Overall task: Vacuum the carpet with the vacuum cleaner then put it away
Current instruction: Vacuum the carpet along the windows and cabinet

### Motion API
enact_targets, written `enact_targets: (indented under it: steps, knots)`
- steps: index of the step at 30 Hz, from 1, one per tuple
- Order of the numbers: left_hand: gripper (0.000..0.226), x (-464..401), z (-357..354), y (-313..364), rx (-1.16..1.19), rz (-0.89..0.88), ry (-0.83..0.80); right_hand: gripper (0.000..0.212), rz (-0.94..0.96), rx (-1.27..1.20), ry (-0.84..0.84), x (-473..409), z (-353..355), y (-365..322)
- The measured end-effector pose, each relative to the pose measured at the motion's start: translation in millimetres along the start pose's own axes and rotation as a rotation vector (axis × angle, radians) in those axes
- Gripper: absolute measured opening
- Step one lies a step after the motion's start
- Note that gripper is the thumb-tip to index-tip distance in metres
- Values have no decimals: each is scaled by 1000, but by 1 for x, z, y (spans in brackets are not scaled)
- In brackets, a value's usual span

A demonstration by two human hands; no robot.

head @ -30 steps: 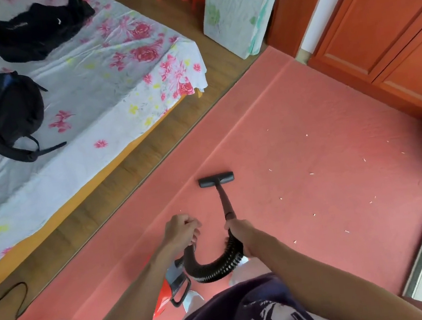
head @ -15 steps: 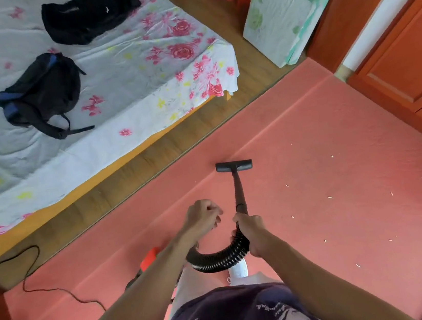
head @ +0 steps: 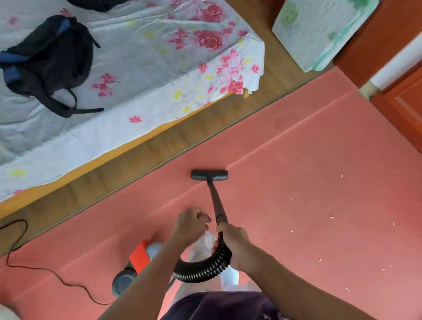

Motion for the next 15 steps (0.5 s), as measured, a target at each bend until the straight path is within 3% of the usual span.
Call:
enact_targets:
  steps: [4, 8, 10, 15]
  knots:
    - [21, -31, 38, 12, 12, 26, 10, 25, 8, 66, -25, -10, -39, -25]
    - [17, -58, 58, 41, 27, 19, -39, 41, 1, 144, 39, -18, -35, -37]
    - [25, -70, 60, 53, 28, 18, -69, 47, -11, 138, 56, -24, -28, -41]
    - [22, -88, 58, 73, -82, 8, -158, 19, -8, 101, 71, -40, -16, -79]
Point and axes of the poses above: each hand's wrist, its own x-axis away from the middle knuckle, its own z-axis out of the back of the hand, y = z × x, the point moved 8 cm from there along -x, towards the middle knuckle, and after that the axes turned 15 degrees about -y, right-handed, at the moved point
